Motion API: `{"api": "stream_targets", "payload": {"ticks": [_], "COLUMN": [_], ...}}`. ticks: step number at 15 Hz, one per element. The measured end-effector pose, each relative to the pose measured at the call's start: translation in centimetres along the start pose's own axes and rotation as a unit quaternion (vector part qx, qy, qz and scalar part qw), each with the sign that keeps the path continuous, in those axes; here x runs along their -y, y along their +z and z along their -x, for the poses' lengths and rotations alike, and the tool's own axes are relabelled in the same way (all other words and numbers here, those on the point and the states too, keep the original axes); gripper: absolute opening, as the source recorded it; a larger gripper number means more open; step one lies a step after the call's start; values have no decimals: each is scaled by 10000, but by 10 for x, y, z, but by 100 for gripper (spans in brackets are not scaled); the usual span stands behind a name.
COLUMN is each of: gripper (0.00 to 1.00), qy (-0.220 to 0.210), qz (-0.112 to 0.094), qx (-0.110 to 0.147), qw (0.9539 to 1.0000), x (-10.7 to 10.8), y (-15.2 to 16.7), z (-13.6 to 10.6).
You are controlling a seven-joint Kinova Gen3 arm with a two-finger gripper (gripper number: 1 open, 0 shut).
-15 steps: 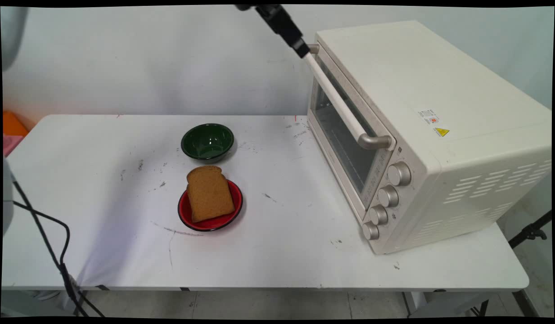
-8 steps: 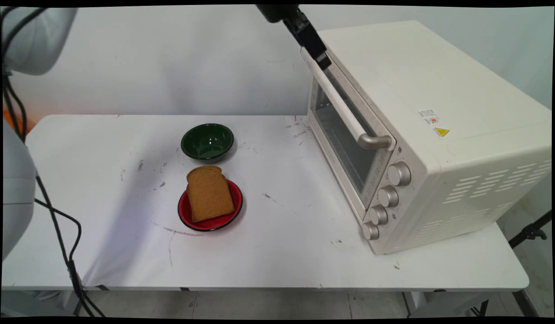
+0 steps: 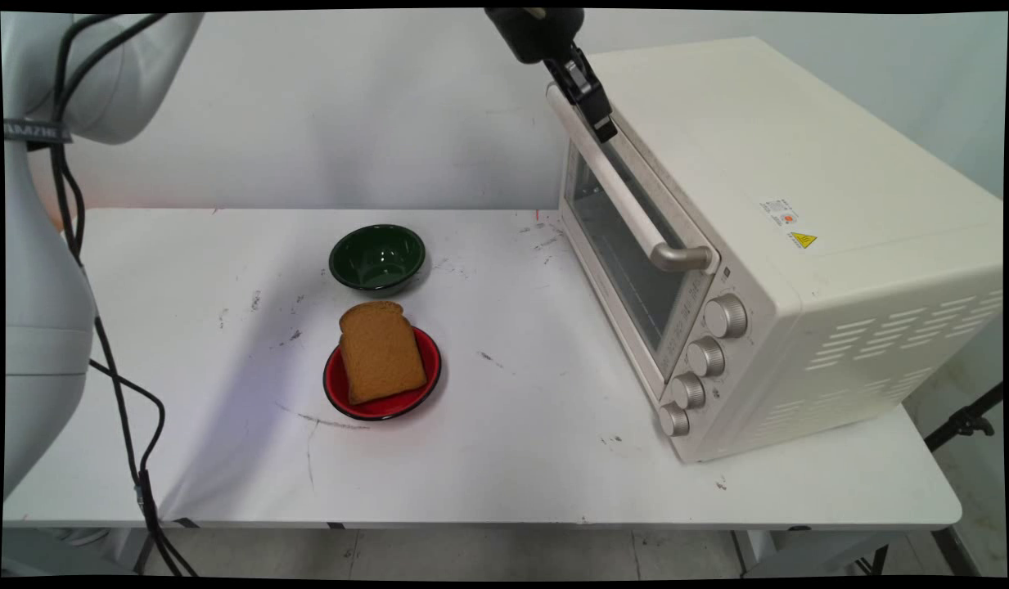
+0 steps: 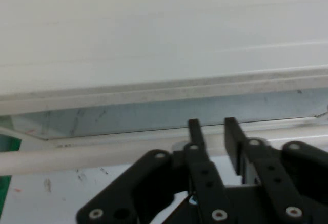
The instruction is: Open the oven
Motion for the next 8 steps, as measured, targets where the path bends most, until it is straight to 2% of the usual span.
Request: {"api": "stream_targets", "payload": {"ticks": [8], "gripper": [0], "qy": [13], "qz": [18], "qx": [58], "qw": [10000], "x": [3], "y": [24], "z": [-6]}}
